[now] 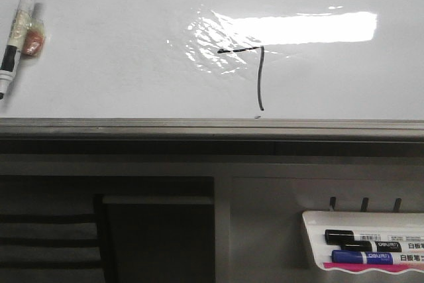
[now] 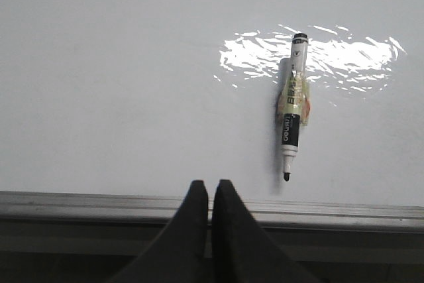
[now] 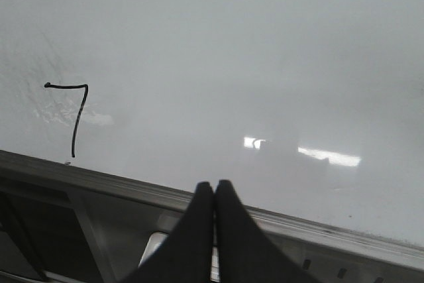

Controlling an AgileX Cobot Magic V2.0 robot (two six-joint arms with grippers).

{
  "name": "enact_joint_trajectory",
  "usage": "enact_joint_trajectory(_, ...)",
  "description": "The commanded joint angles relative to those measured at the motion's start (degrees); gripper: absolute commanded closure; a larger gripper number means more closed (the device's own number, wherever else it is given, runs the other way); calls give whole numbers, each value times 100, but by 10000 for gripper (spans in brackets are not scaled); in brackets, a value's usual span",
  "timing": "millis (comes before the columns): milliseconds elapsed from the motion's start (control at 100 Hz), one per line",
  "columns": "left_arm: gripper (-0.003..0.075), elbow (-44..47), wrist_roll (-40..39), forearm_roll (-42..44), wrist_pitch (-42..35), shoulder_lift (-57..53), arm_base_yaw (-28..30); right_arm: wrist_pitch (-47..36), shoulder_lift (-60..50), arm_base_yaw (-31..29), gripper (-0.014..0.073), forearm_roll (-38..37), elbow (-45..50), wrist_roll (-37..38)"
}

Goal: Write number 7 on whiteboard

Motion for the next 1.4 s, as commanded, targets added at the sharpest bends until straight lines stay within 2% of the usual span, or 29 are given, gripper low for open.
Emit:
enact_joint_trajectory(0, 741, 201, 670, -574, -621, -175, 9, -434, 30, -36, 665, 44, -155, -16)
enact_joint_trajectory(800, 741, 201, 658, -719, -608, -175, 9, -520, -67, -36, 665, 44, -89, -16)
enact_joint_trajectory(970, 741, 201, 658, -719, -608, -175, 9, -1088, -733, -286, 665, 44, 650, -16)
enact_joint_trajectory(1310, 741, 201, 658, -719, -608, -175, 9, -3169, -1914, -327, 665, 109, 2782, -16)
enact_joint_trajectory(1390, 741, 201, 658, -719, -597, -175, 9, -2924, -1951, -327, 665, 114, 2763, -16)
